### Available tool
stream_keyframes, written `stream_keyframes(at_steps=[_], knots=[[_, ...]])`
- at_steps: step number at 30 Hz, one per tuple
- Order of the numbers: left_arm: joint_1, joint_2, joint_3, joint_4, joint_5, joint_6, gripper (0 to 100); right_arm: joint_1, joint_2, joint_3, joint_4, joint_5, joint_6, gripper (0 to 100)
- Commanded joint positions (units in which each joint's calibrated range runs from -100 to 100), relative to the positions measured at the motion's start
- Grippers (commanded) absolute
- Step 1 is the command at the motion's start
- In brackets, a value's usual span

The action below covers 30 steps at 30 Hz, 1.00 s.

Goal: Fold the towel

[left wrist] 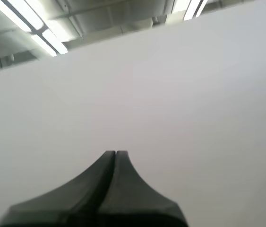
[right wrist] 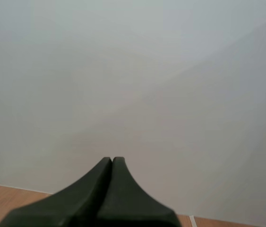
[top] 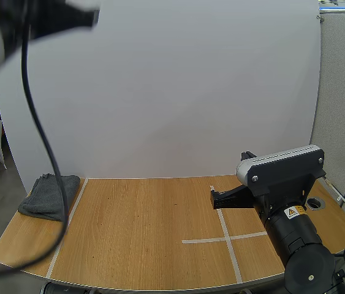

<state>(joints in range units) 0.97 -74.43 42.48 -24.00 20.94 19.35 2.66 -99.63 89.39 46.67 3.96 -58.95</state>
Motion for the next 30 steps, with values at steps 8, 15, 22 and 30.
stream_keyframes(at_steps=[8, 15, 22, 30], knots=[[0.27, -6.0, 15.4, 0.0, 2.2, -0.5, 0, 0.0, -0.4, 0.2, 0.2, -0.6, -0.3, 0], [0.39, -19.3, 15.7, 0.0, 4.5, -0.5, 0, 0.0, -0.4, 0.2, 0.2, -0.6, -0.3, 0], [0.39, -25.6, 15.5, 0.0, 4.5, -0.5, 0, 0.0, -0.4, 0.2, 0.2, -0.6, -0.3, 0], [0.39, -25.6, 15.2, 0.7, 3.1, -0.1, 0, 0.0, -0.4, 0.2, 0.2, -0.6, -0.3, 0]])
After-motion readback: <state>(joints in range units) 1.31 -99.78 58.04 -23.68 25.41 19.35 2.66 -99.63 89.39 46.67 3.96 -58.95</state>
